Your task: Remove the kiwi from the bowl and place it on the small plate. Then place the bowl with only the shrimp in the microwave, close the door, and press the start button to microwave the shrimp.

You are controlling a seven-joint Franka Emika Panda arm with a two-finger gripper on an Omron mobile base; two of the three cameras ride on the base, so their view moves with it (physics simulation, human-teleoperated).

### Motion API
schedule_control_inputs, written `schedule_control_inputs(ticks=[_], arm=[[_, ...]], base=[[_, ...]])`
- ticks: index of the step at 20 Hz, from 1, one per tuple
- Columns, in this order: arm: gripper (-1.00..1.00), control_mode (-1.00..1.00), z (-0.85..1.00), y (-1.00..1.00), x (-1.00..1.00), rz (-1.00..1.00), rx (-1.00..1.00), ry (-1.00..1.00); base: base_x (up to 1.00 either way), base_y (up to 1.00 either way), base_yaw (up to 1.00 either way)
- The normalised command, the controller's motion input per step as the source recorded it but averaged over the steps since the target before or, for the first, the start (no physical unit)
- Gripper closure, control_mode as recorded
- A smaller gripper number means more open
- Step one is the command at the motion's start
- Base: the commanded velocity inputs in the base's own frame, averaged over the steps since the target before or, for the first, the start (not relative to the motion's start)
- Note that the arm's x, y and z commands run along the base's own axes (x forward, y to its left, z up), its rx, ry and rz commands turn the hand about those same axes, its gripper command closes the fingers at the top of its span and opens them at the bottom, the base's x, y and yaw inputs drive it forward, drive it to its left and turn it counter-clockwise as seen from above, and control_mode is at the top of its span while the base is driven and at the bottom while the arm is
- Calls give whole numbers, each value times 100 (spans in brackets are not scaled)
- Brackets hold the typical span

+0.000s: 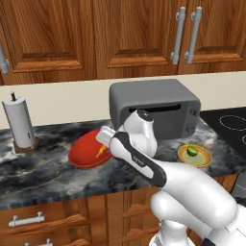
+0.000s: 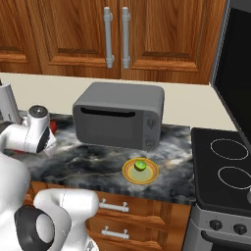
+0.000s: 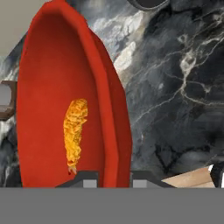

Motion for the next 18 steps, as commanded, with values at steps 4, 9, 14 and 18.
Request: schedule_control_inputs(ticks=[4, 9, 14, 18], arm=[[100, -100, 92, -38, -28, 0, 8, -6], [100, -100, 81, -59, -40, 0, 5, -6], [100, -100, 25, -77, -62, -4, 2, -3], [100, -100, 32, -89, -70, -5, 7, -8]], base=[[0, 0, 0], [0, 0, 0], [0, 0, 0], [0, 0, 0]])
